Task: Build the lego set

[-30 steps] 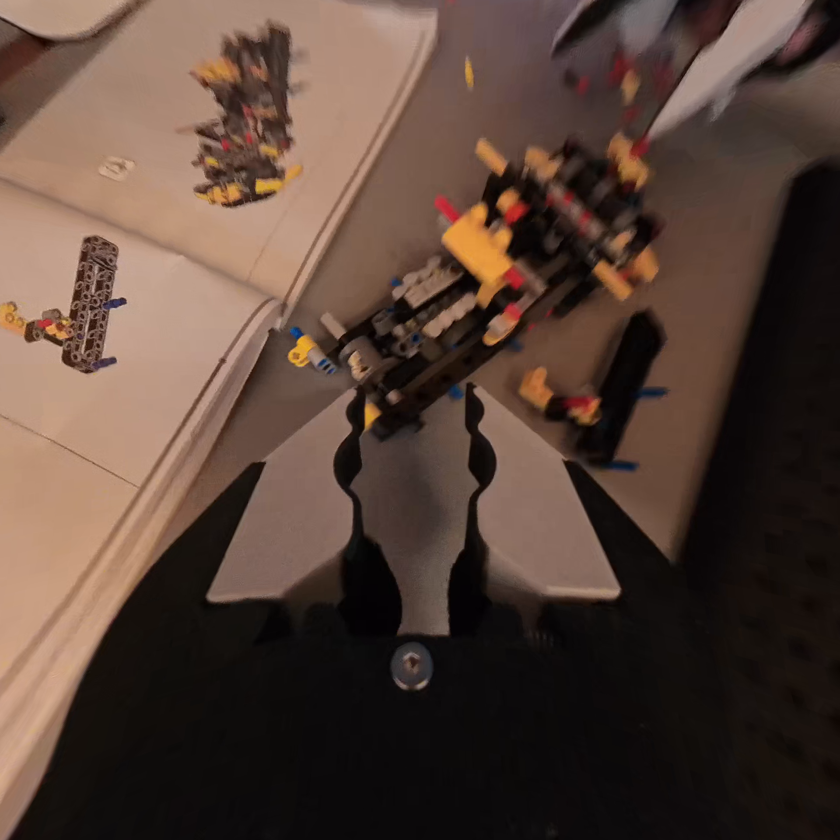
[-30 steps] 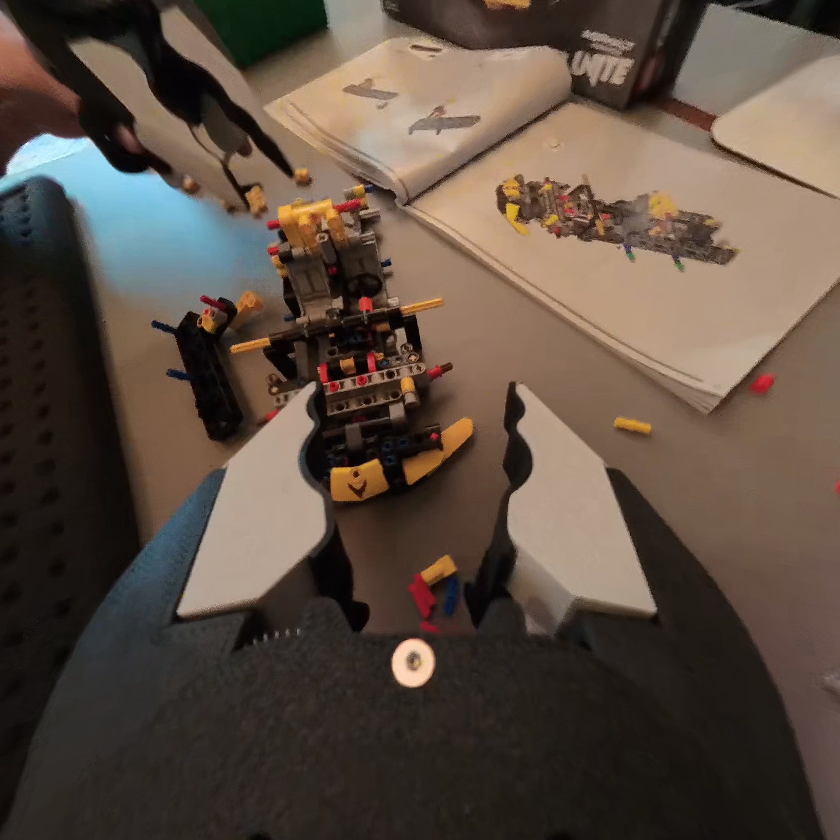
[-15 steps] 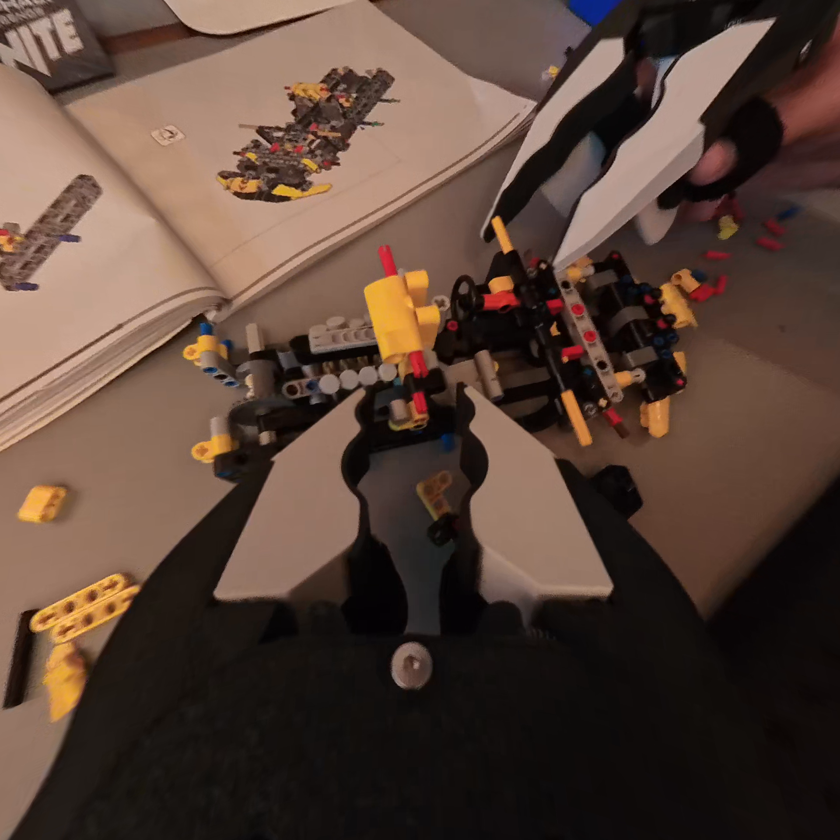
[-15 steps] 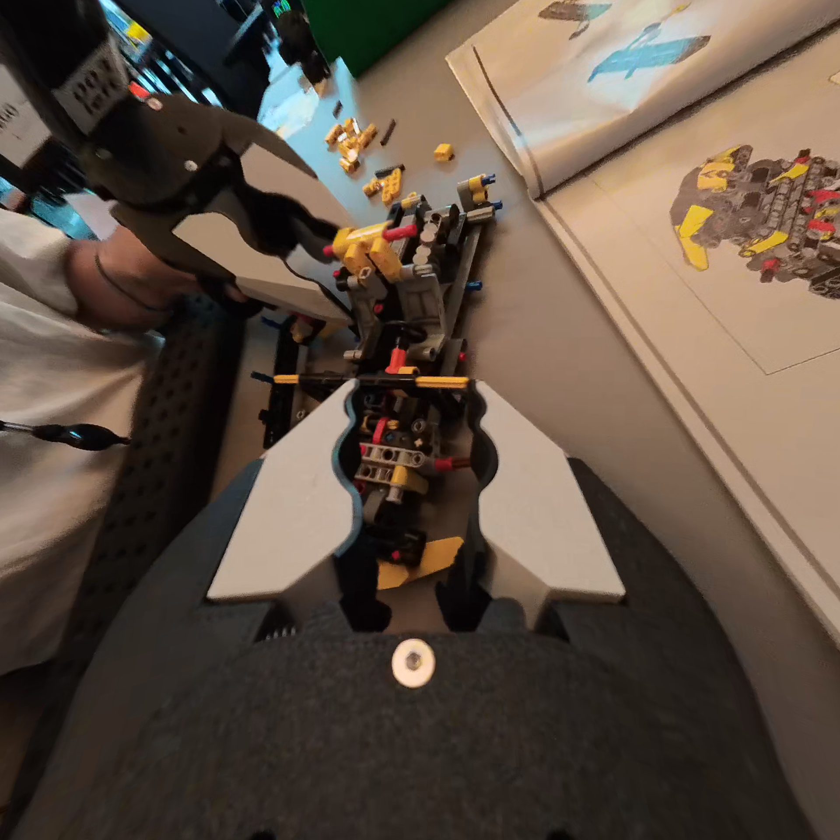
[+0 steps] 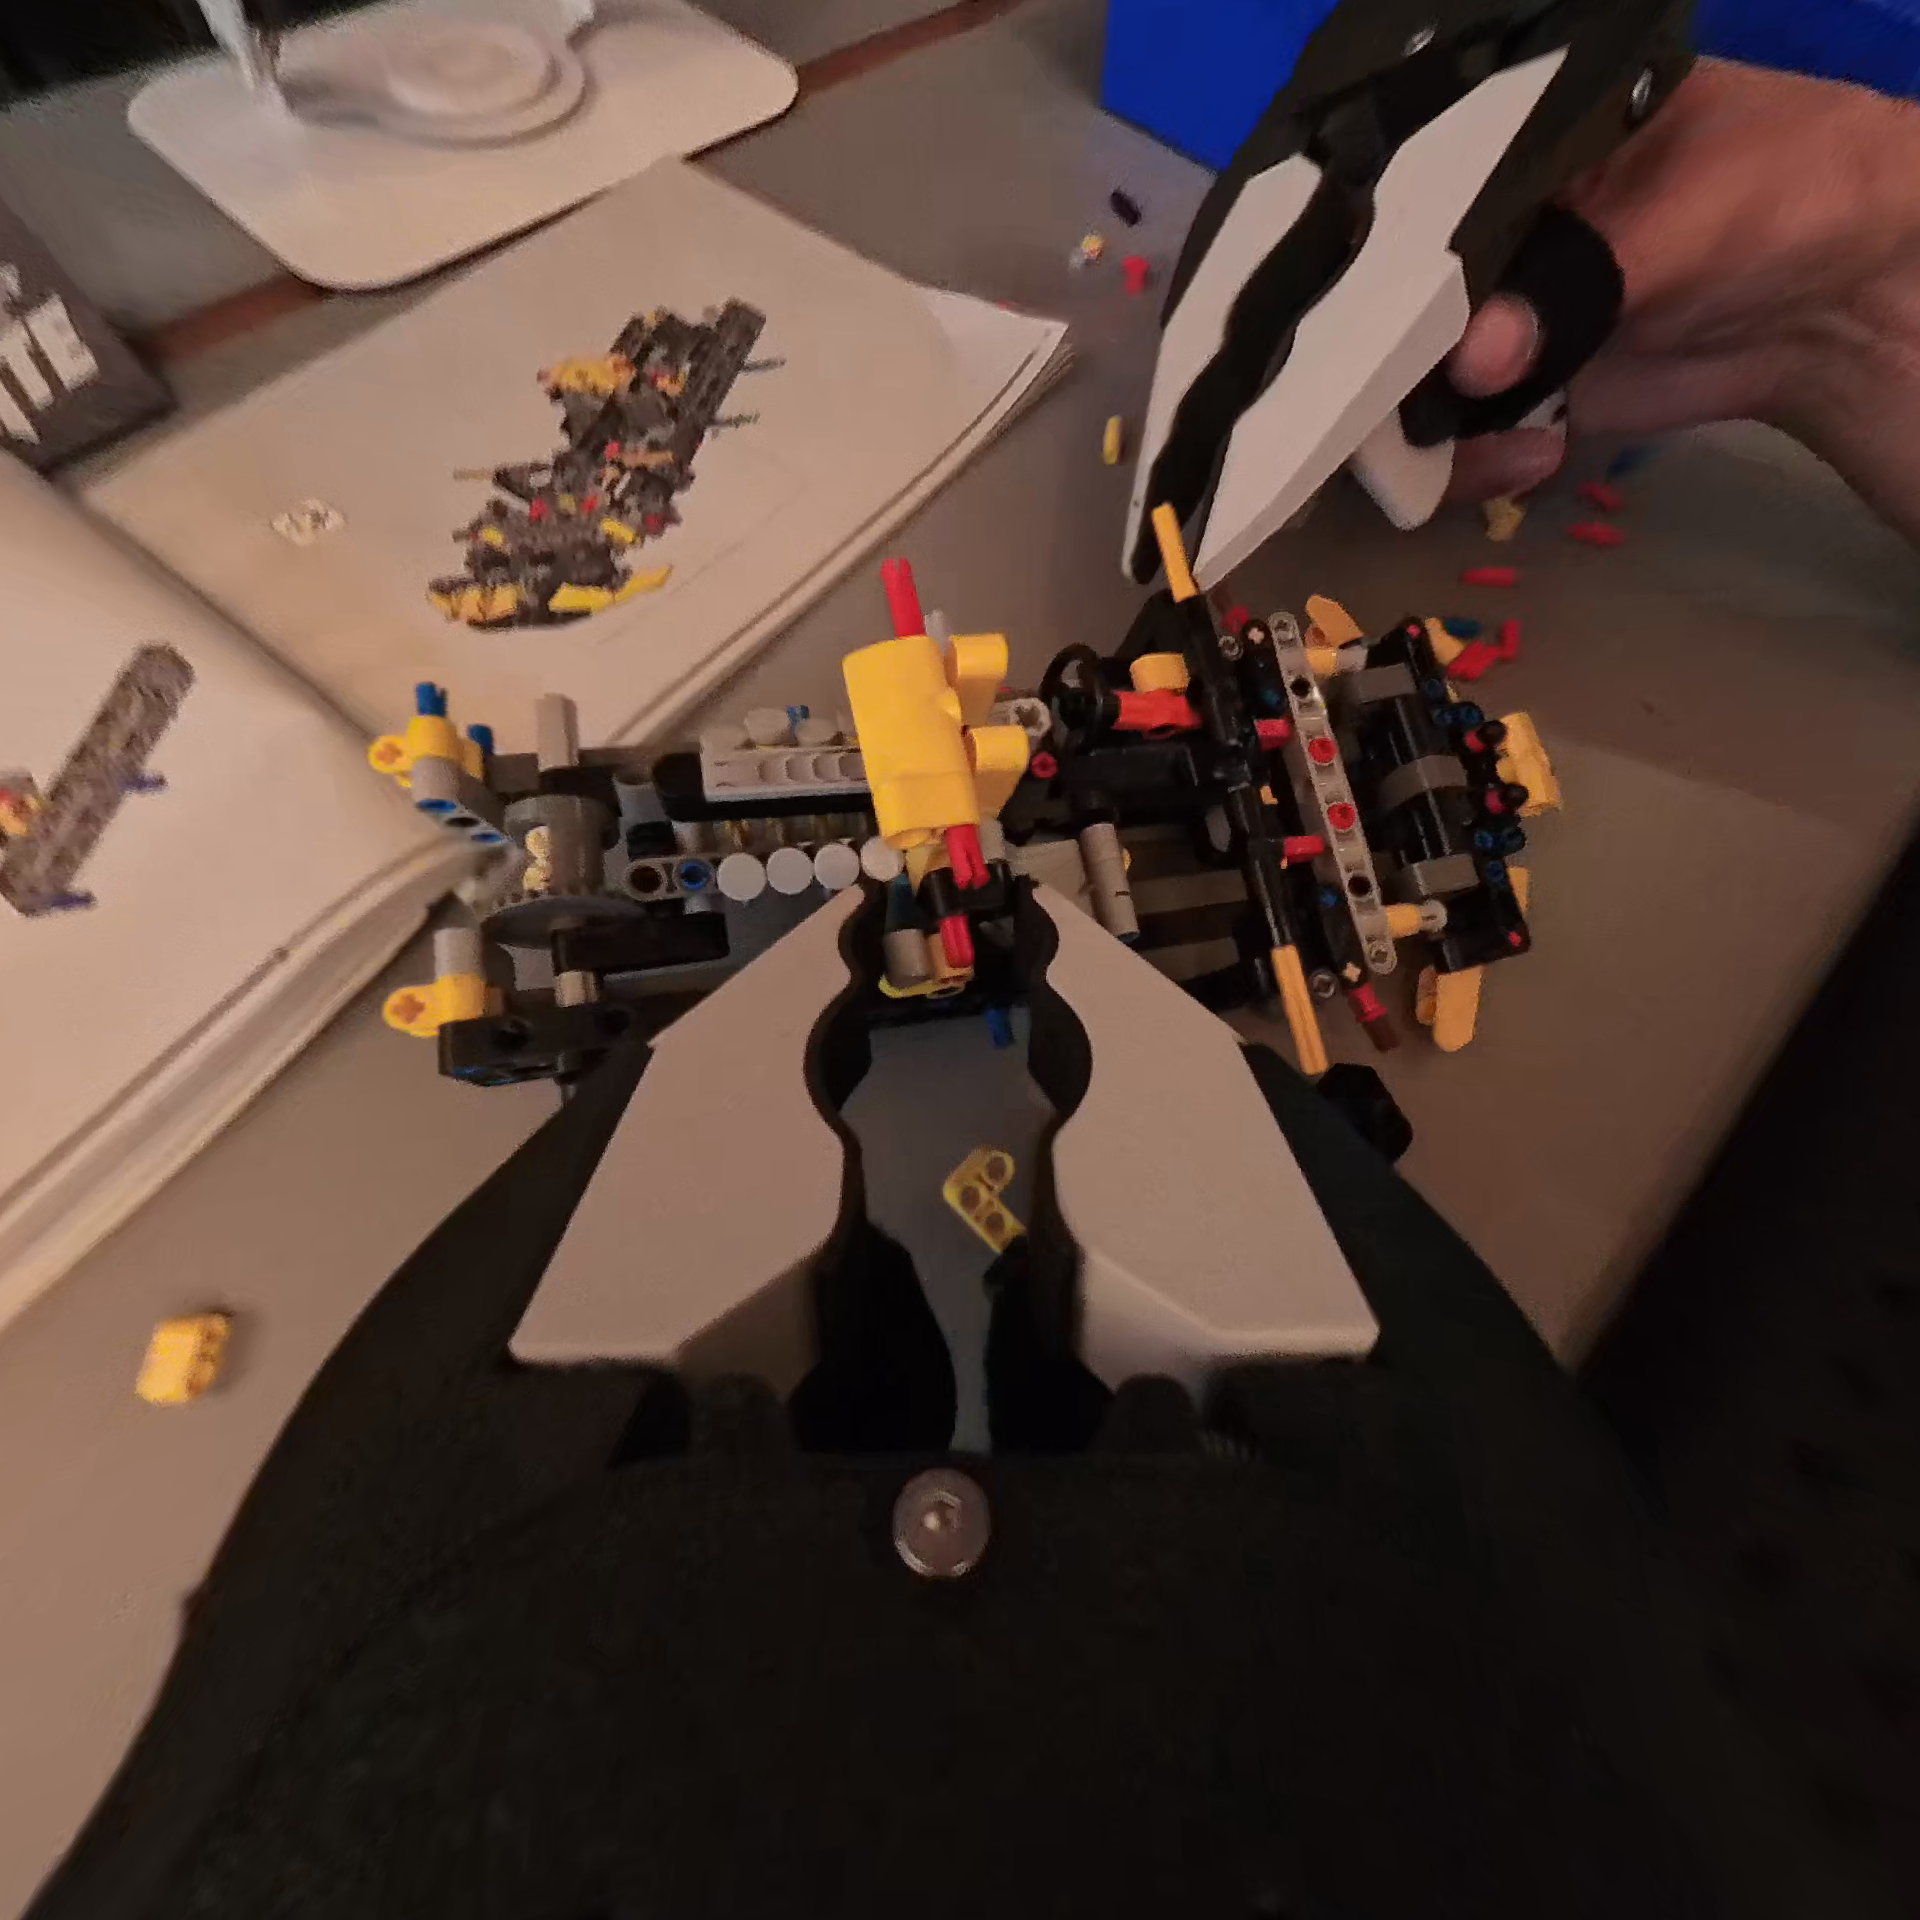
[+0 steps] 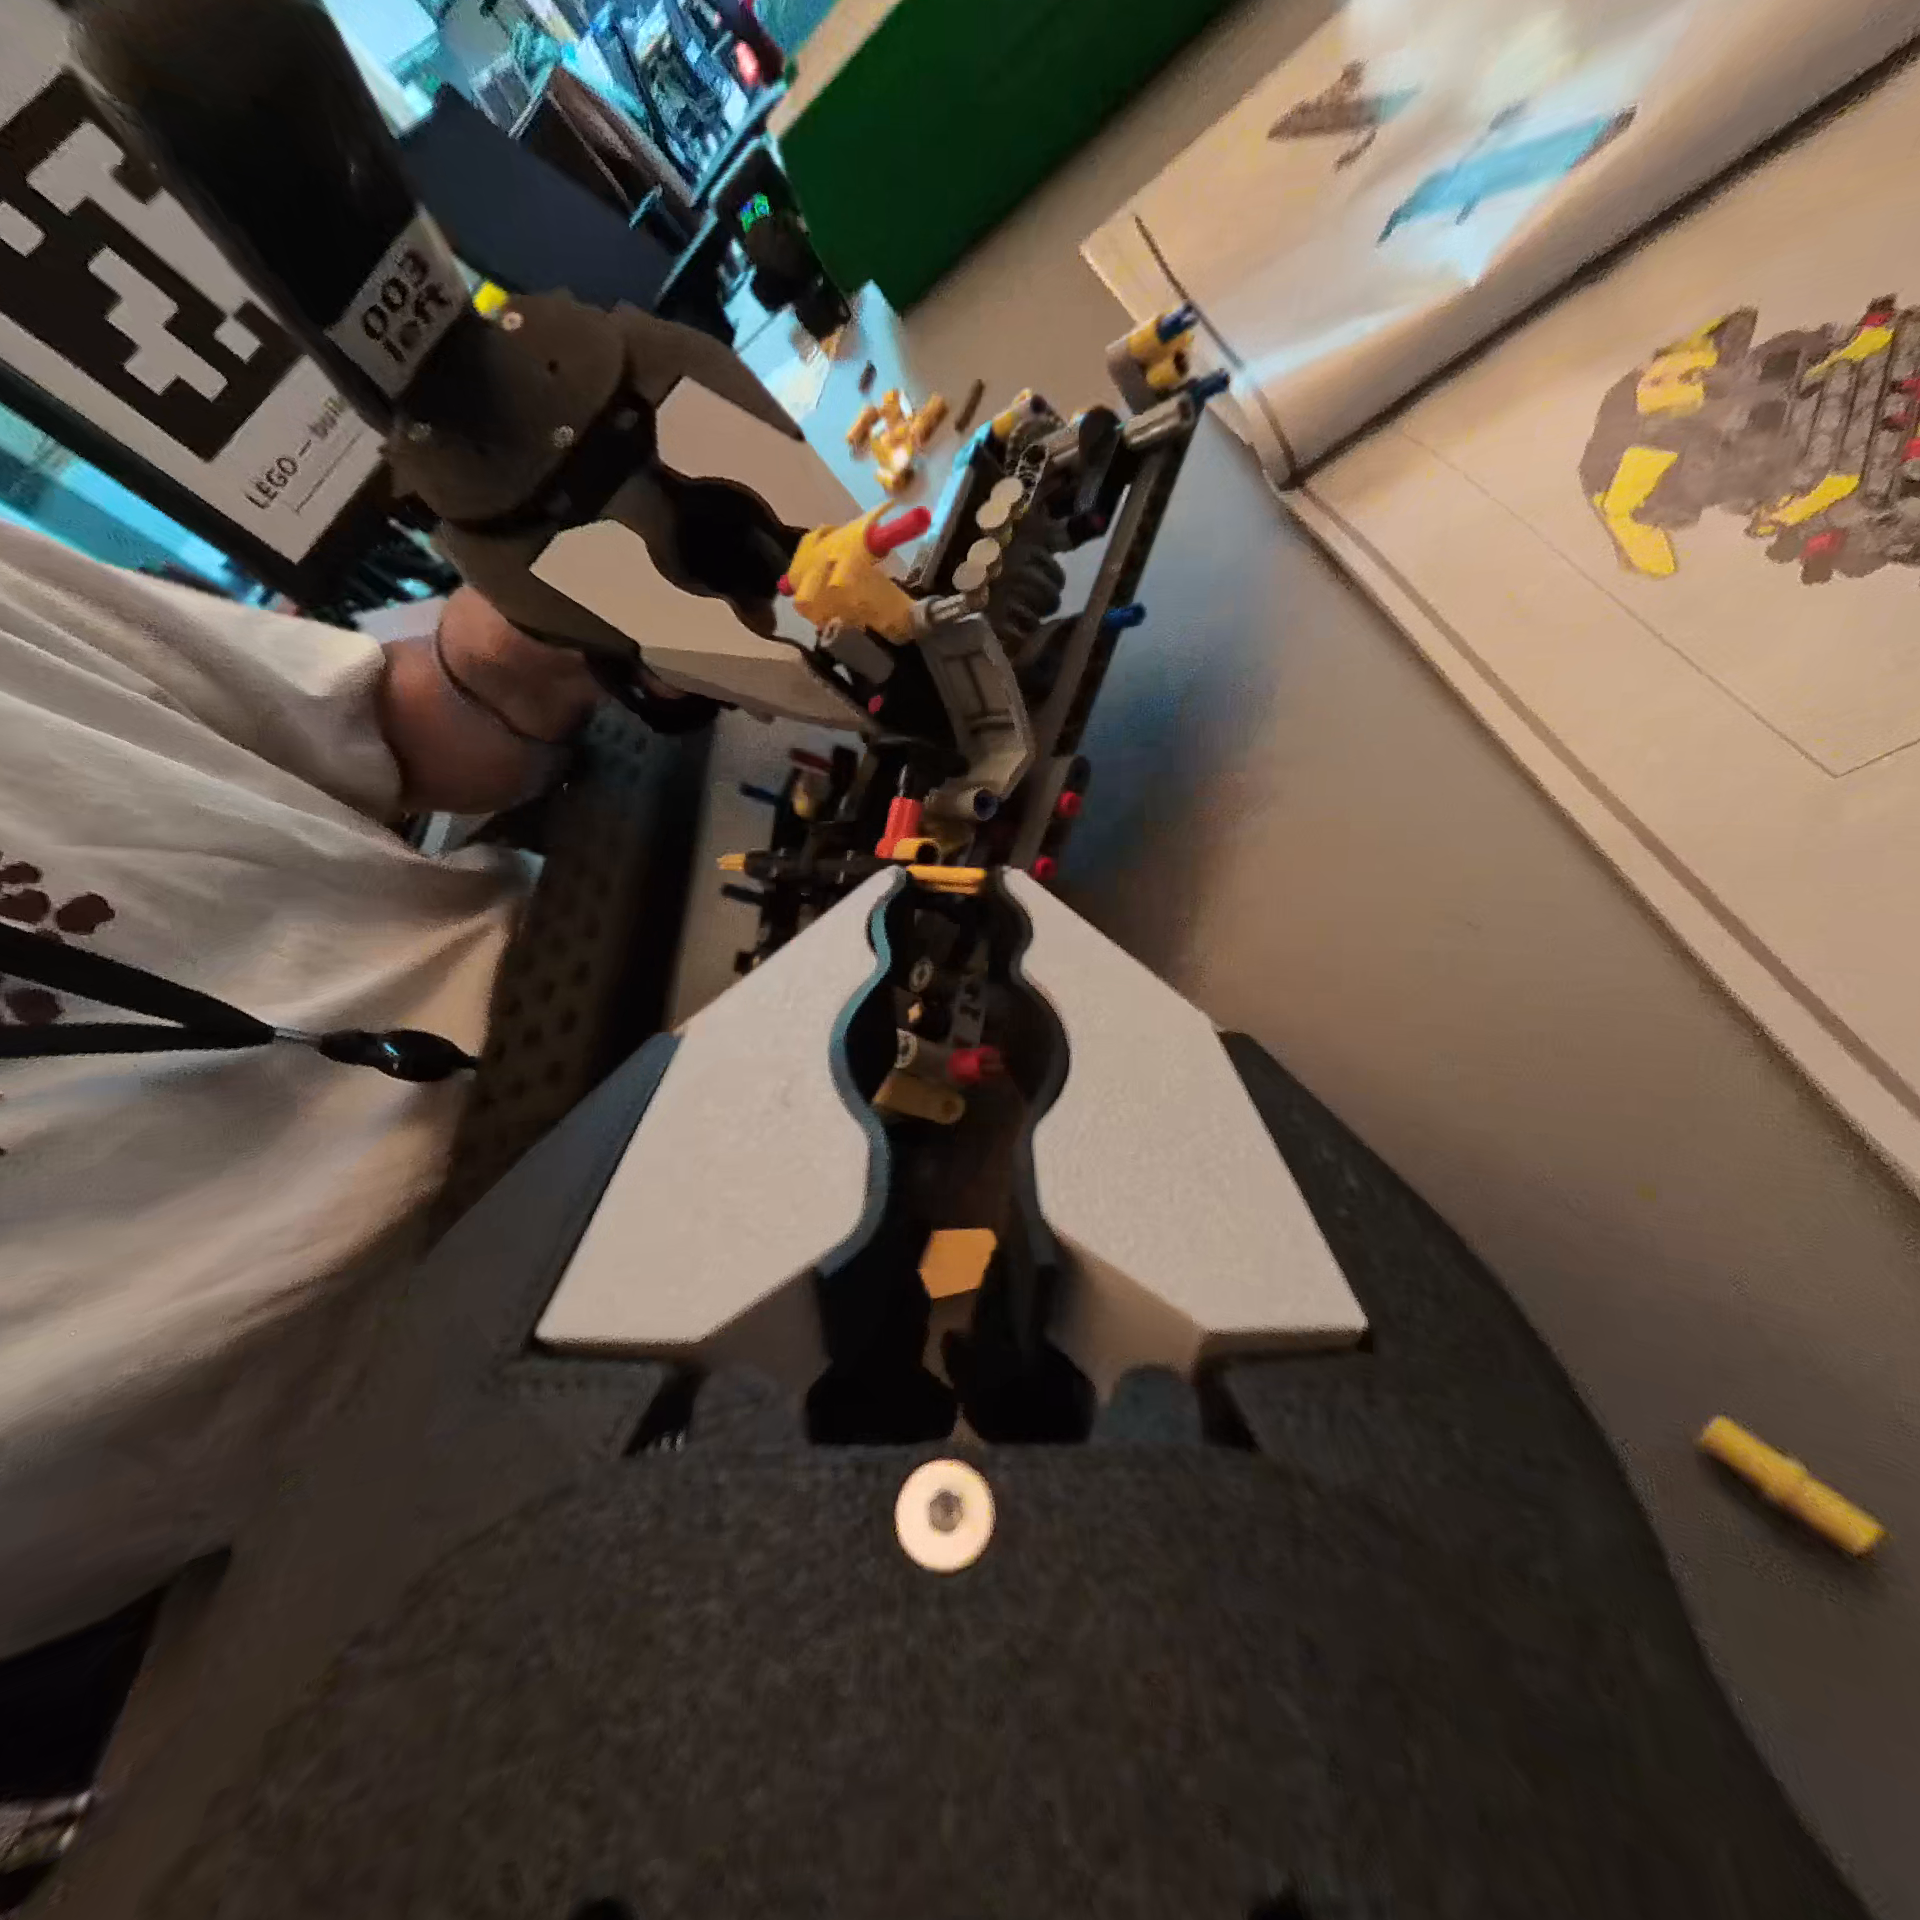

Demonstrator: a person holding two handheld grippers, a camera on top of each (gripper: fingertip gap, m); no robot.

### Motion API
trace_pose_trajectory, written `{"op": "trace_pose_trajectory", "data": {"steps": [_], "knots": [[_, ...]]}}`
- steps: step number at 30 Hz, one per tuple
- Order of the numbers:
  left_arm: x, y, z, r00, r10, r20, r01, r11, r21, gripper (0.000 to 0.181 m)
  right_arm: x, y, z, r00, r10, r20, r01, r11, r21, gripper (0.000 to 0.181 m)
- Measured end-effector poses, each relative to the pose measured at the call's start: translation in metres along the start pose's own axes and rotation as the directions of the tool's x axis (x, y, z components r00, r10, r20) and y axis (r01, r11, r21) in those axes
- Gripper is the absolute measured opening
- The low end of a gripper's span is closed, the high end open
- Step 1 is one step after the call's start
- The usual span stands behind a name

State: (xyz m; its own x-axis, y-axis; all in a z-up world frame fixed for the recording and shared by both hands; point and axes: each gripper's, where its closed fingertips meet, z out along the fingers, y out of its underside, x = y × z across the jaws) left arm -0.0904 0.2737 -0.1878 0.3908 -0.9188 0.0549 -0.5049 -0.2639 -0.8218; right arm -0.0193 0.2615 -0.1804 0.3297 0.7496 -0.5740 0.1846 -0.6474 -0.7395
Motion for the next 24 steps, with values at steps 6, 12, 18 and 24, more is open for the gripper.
{"op": "trace_pose_trajectory", "data": {"steps": [6, 12, 18, 24], "knots": [[-0.006, -0.044, -0.017, 0.935, 0.212, -0.286, -0.201, 0.977, 0.068, 0.025, -0.041, -0.022, -0.01, 0.992, -0.109, -0.058, 0.115, 0.987, 0.114, 0.01], [-0.023, -0.062, -0.019, 0.668, 0.317, -0.674, -0.391, 0.919, 0.045, 0.025, -0.062, -0.04, 0.013, 0.932, -0.272, -0.241, 0.315, 0.934, 0.166, 0.006], [-0.046, -0.055, -0.011, 0.418, 0.263, -0.869, -0.527, 0.85, 0.004, 0.027, -0.056, -0.049, 0.064, 0.854, -0.23, -0.467, 0.321, 0.939, 0.125, 0.004], [-0.046, -0.035, -0.011, 0.134, 0.156, -0.979, -0.63, 0.775, 0.037, 0.031, -0.054, -0.058, 0.112, 0.684, -0.232, -0.692, 0.374, 0.925, 0.059, 0.0]]}}
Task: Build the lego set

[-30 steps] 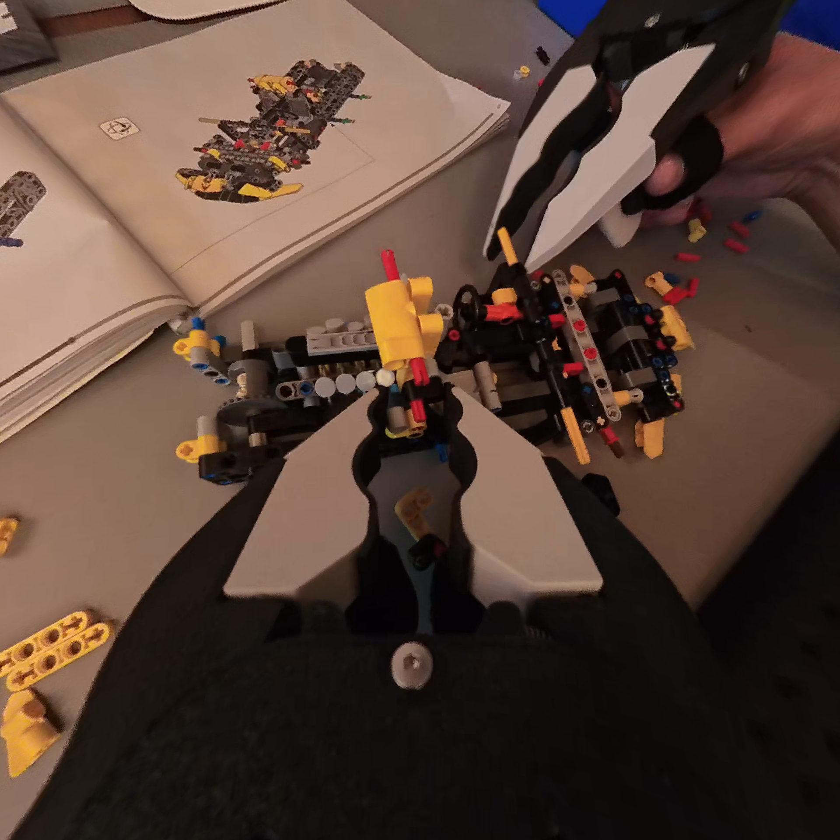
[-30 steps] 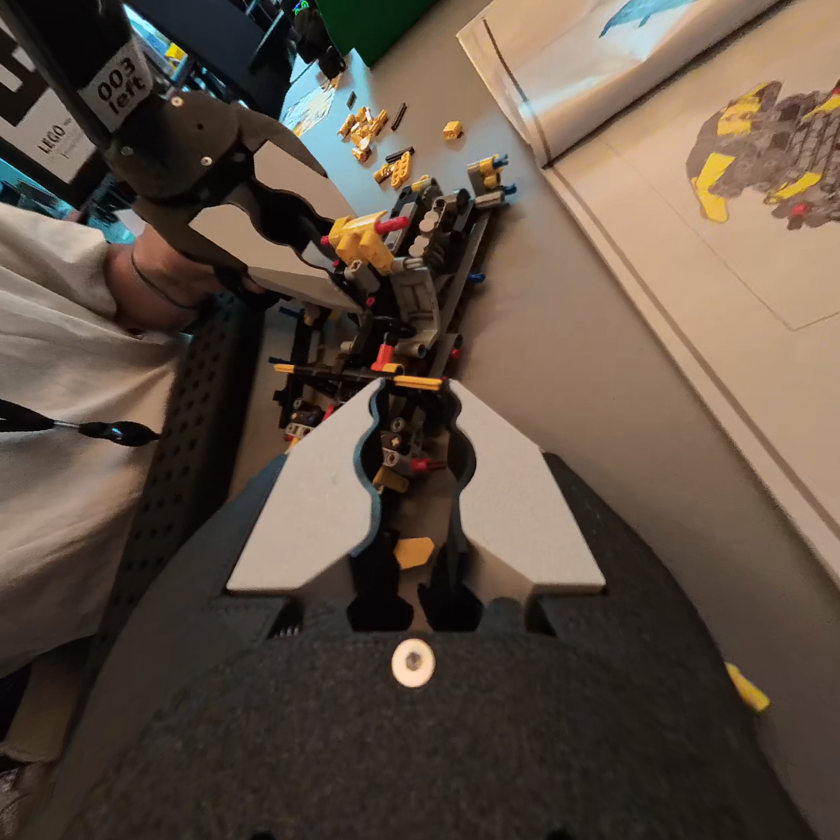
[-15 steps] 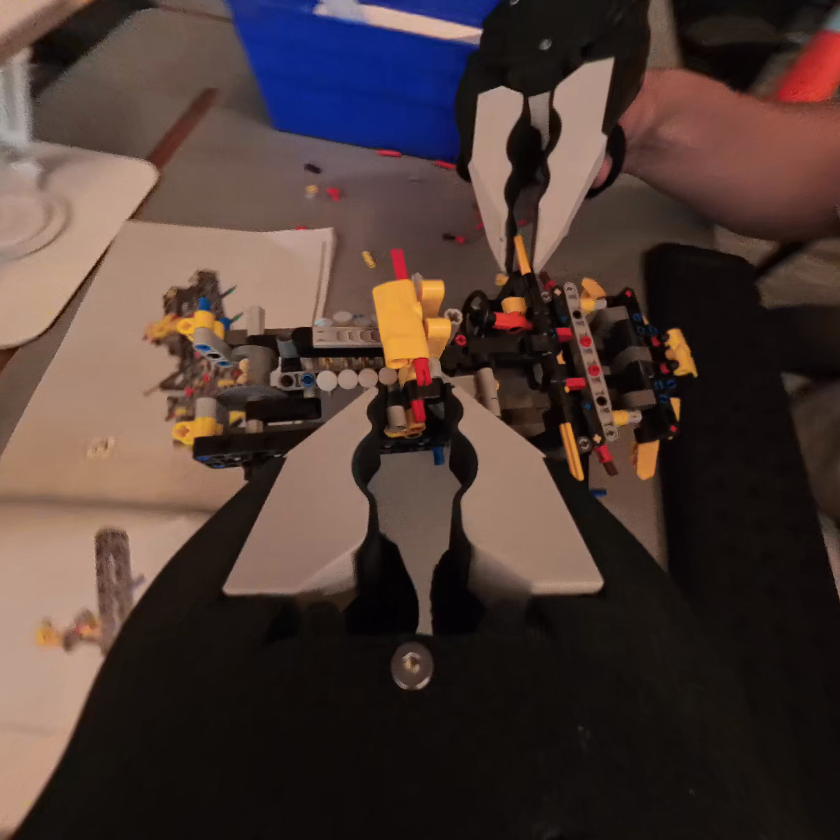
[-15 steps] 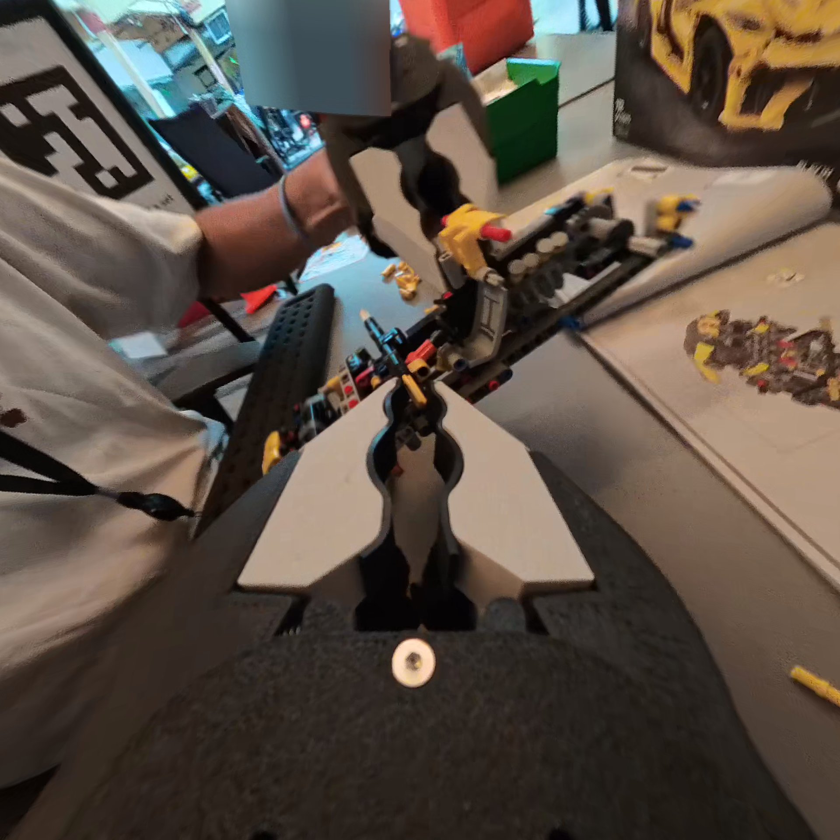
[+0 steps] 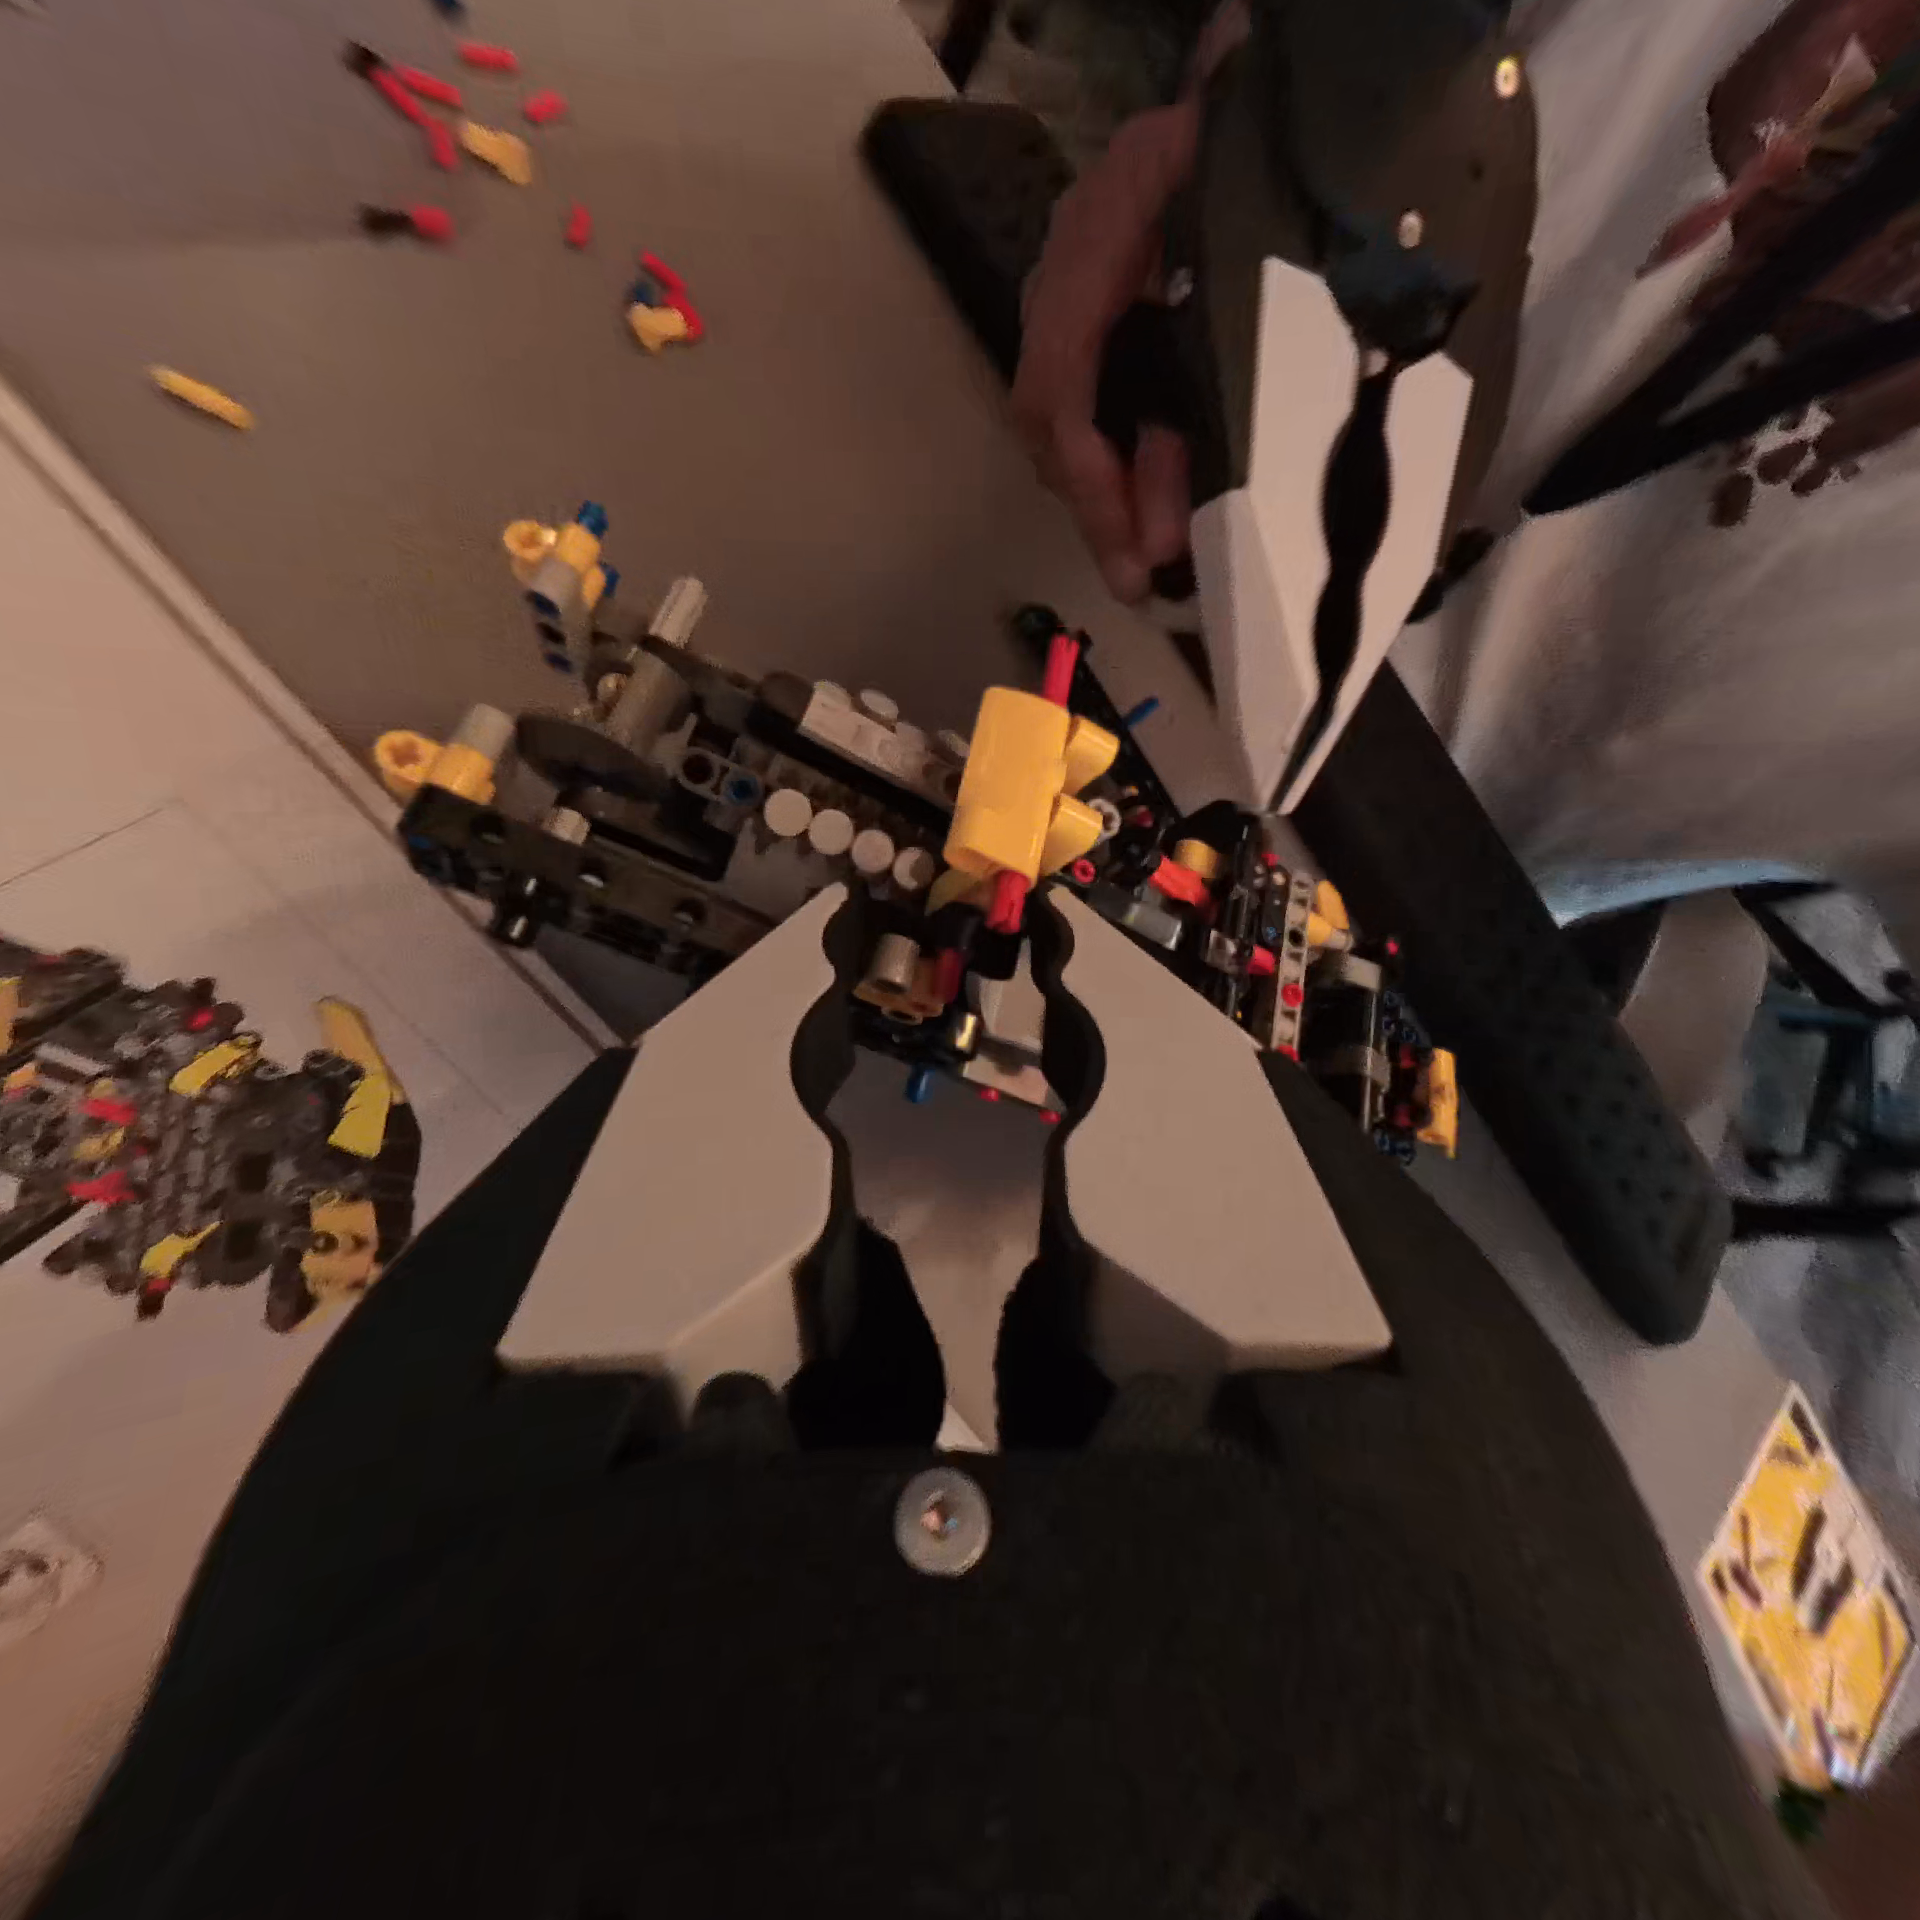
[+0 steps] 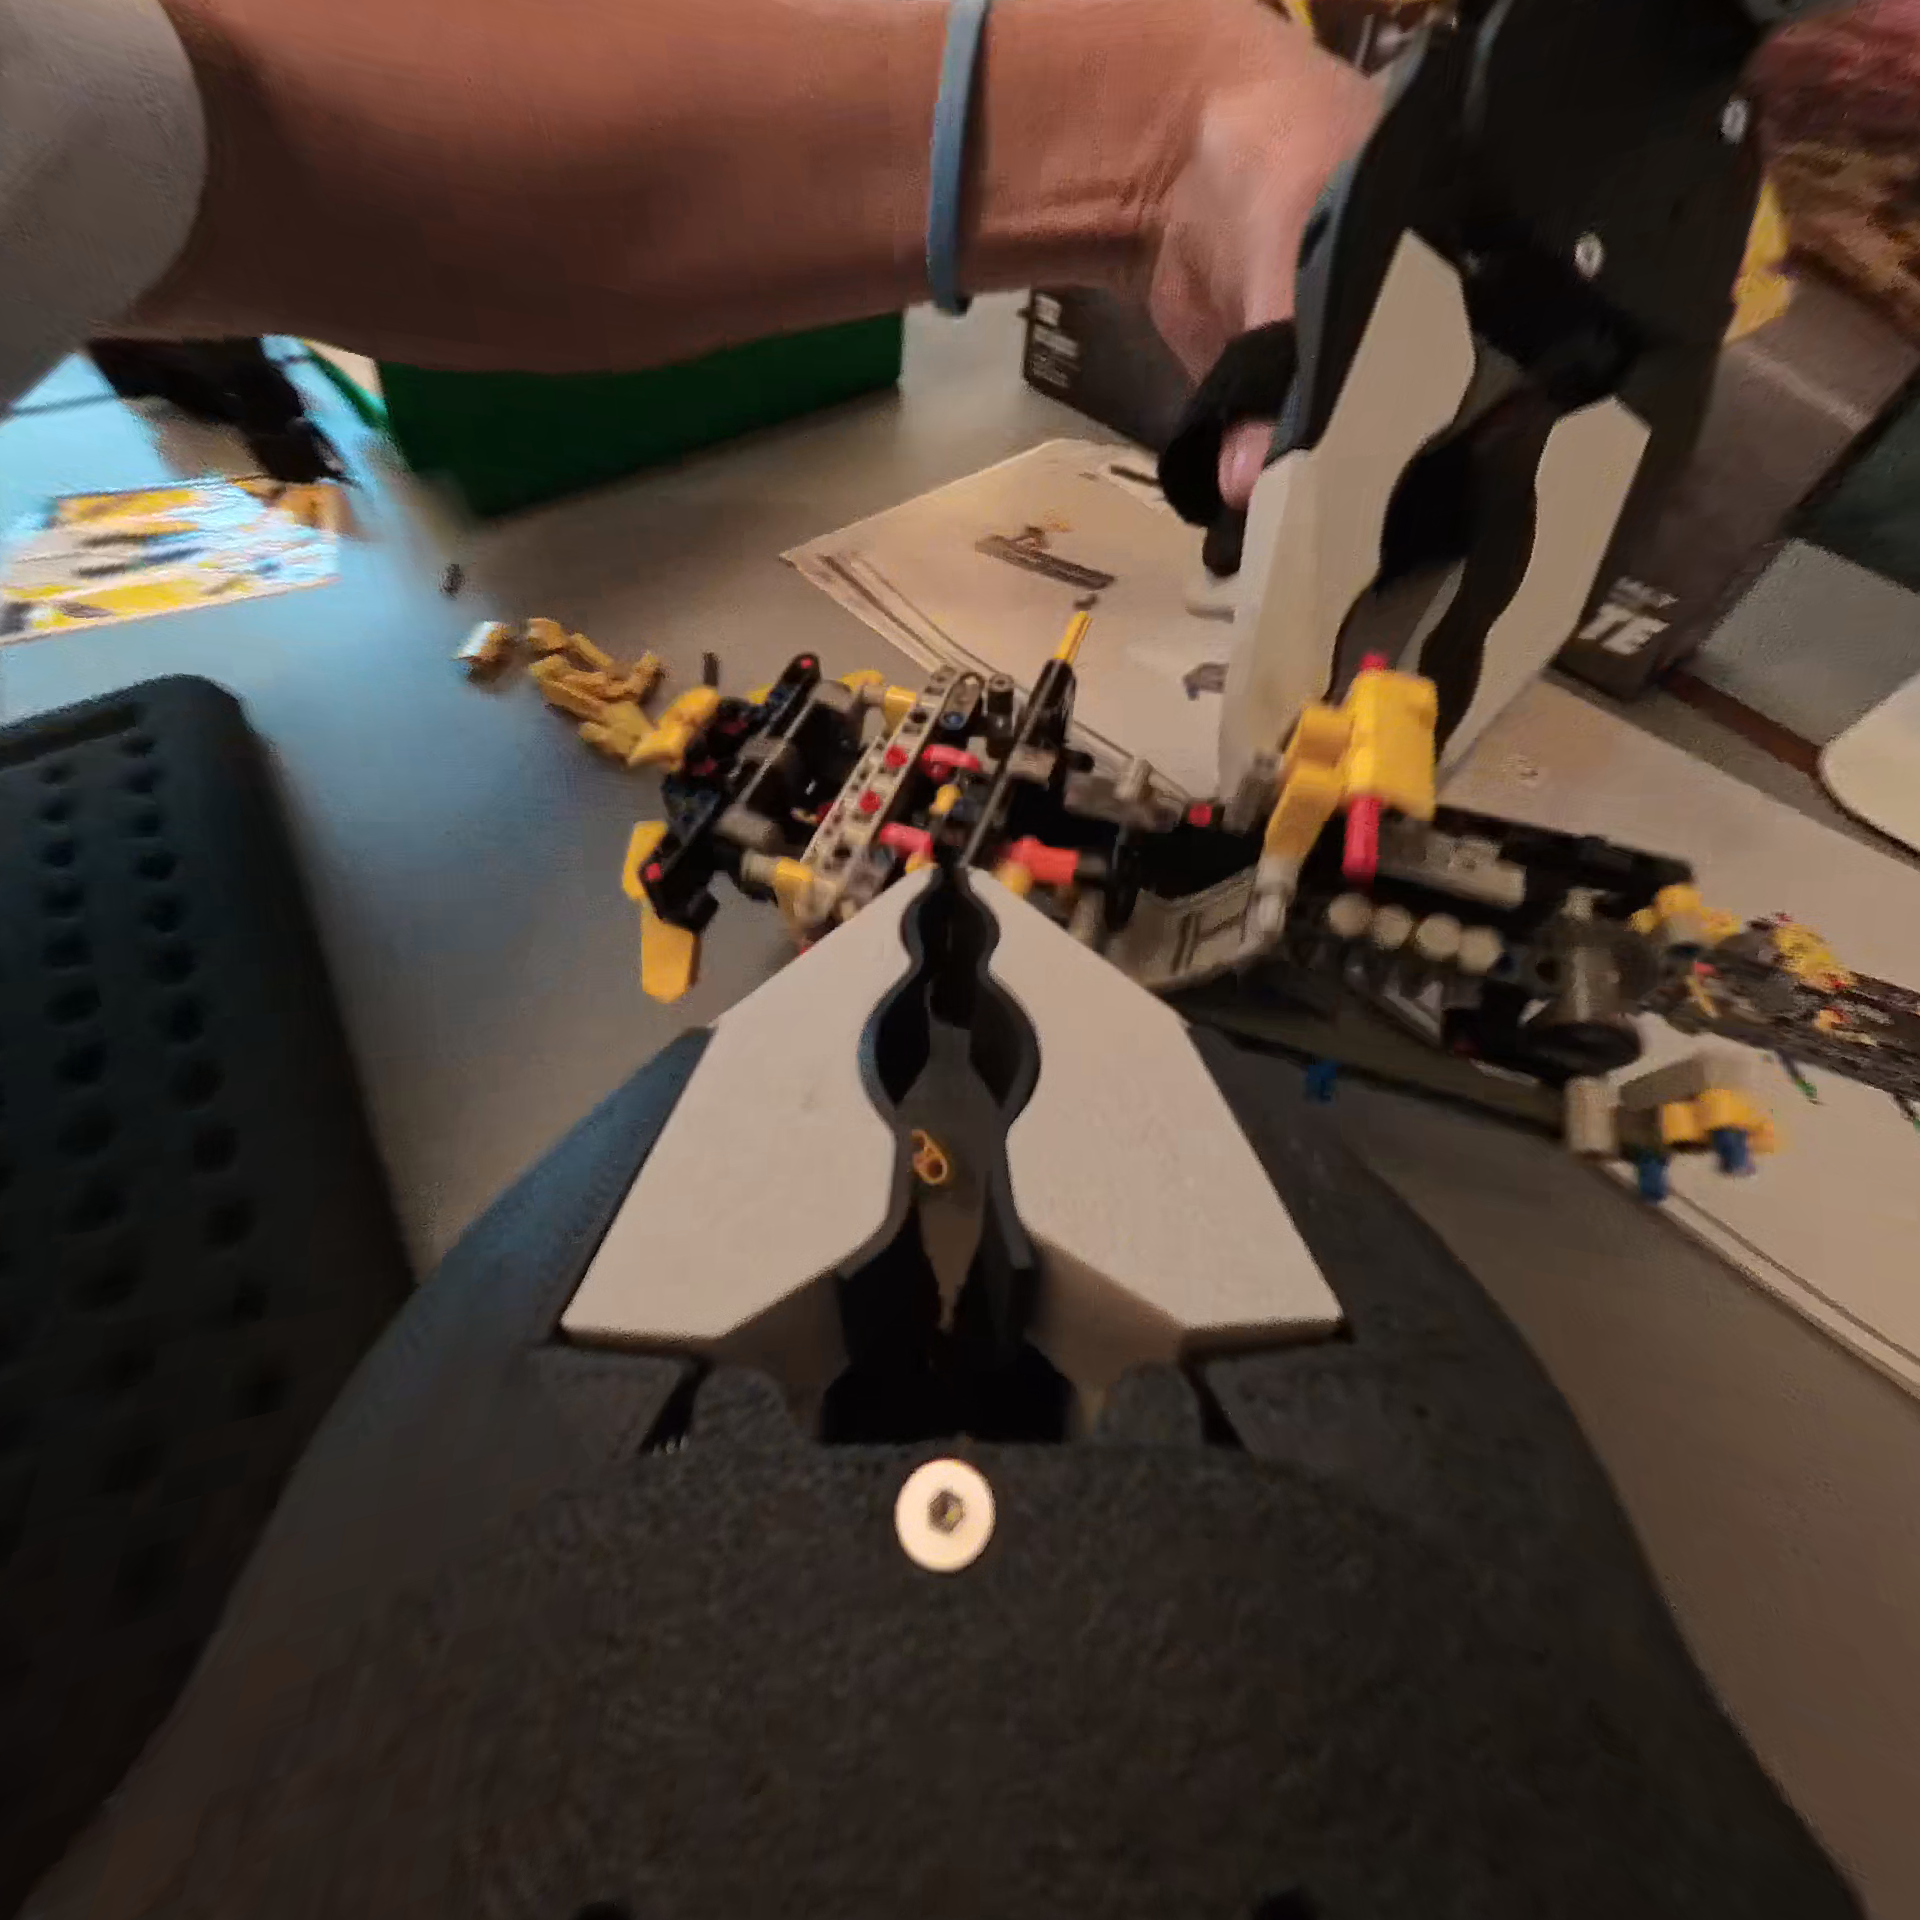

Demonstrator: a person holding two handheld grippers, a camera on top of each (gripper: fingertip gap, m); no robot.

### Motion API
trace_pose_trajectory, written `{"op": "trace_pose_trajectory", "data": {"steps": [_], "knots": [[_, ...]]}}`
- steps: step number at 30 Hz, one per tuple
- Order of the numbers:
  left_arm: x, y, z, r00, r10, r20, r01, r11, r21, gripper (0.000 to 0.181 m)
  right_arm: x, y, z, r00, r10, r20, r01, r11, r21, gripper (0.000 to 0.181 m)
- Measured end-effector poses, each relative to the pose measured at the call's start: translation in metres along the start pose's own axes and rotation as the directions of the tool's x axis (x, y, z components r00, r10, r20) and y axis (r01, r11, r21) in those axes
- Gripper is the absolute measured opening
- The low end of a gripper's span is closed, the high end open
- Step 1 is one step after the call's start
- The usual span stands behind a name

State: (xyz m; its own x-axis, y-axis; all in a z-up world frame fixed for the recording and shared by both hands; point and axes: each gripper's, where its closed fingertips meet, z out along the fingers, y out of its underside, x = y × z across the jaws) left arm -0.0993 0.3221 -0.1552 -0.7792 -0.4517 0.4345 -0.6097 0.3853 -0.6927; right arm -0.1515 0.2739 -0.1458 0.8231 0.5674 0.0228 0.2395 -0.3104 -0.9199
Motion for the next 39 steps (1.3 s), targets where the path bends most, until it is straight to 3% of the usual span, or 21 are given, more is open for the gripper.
{"op": "trace_pose_trajectory", "data": {"steps": [3, 7, 11, 14, 18, 24, 27, 30, 33, 36, 39], "knots": [[-0.003, 0.014, 0.021, 0.994, 0.029, -0.106, -0.042, 0.992, -0.122, 0.028, 0.0, -0.009, 0.006, 0.994, 0.006, -0.105, -0.001, 0.999, 0.048, 0.0], [-0.014, 0.019, 0.046, 0.98, 0.019, -0.198, -0.064, 0.973, -0.224, 0.027, 0.007, 0.002, 0.015, 0.989, 0.006, -0.145, -0.009, 1.0, -0.019, 0.0], [-0.015, 0.022, 0.048, 0.962, 0.08, -0.26, -0.149, 0.954, -0.259, 0.026, 0.023, 0.006, -0.01, 0.983, 0.044, -0.179, -0.048, 0.999, -0.015, 0.0], [-0.023, 0.02, 0.048, 0.951, 0.076, -0.301, -0.161, 0.95, -0.269, 0.025, 0.026, 0.025, -0.035, 0.987, 0.094, -0.132, -0.098, 0.995, -0.029, 0.0], [-0.04, 0.009, 0.049, 0.948, 0.097, -0.305, -0.184, 0.944, -0.275, 0.025, 0.007, 0.074, -0.042, 0.996, 0.093, -0.011, -0.094, 0.977, -0.189, 0.011], [-0.047, 0.005, 0.047, 0.946, -0.04, -0.322, -0.078, 0.935, -0.346, 0.028, -0.028, 0.107, -0.057, 0.973, 0.086, 0.216, -0.013, 0.948, -0.318, 0.031], [-0.053, 0.002, 0.043, 0.962, -0.052, -0.269, -0.039, 0.945, -0.323, 0.03, -0.029, 0.121, -0.067, 0.952, 0.145, 0.271, -0.026, 0.917, -0.397, 0.039], [-0.057, -0.005, 0.034, 0.974, -0.107, -0.201, 0.049, 0.961, -0.272, 0.031, -0.033, 0.122, -0.064, 0.931, 0.162, 0.327, -0.013, 0.911, -0.413, 0.035], [-0.05, -0.019, 0.022, 0.986, -0.111, -0.122, 0.091, 0.984, -0.156, 0.03, -0.042, 0.126, -0.062, 0.906, 0.129, 0.403, 0.064, 0.899, -0.433, 0.027], [-0.041, -0.026, 0.006, 0.993, -0.111, 0.024, 0.113, 0.992, -0.05, 0.031, -0.05, 0.126, -0.061, 0.883, 0.111, 0.455, 0.101, 0.904, -0.416, 0.021], [-0.02, -0.038, -0.012, 0.971, -0.146, 0.189, 0.123, 0.984, 0.131, 0.032, -0.053, 0.125, -0.061, 0.876, 0.039, 0.481, 0.155, 0.921, -0.357, 0.018]]}}
